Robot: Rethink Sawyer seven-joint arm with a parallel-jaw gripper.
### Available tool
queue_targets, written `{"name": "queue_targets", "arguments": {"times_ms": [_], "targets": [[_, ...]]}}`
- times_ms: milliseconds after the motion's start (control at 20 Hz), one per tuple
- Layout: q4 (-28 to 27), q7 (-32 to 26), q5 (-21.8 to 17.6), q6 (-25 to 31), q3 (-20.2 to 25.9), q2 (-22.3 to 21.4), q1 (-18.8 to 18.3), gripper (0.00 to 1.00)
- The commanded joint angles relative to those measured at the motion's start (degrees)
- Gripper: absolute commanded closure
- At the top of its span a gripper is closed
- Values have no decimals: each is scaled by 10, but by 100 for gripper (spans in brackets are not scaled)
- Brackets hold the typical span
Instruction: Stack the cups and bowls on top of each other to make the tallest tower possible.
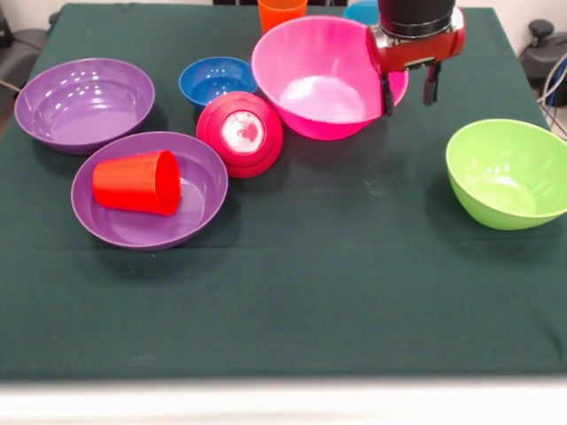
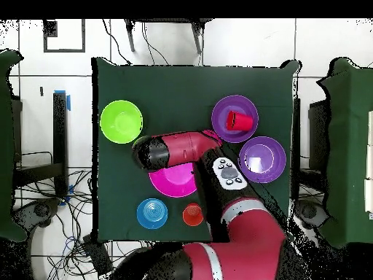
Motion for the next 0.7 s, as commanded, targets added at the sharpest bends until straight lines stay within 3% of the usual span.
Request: {"name": "queue_targets", "arguments": {"times_ms": [50,400,650,700], "targets": [[12,-29,-165,-26,-86,17,63,0],[-9,-28,-189,8,-88,20,75,0],[-21,-30,-184,23,-86,23,78,0],[-21,-29,-184,21,-88,23,80,100]]}}
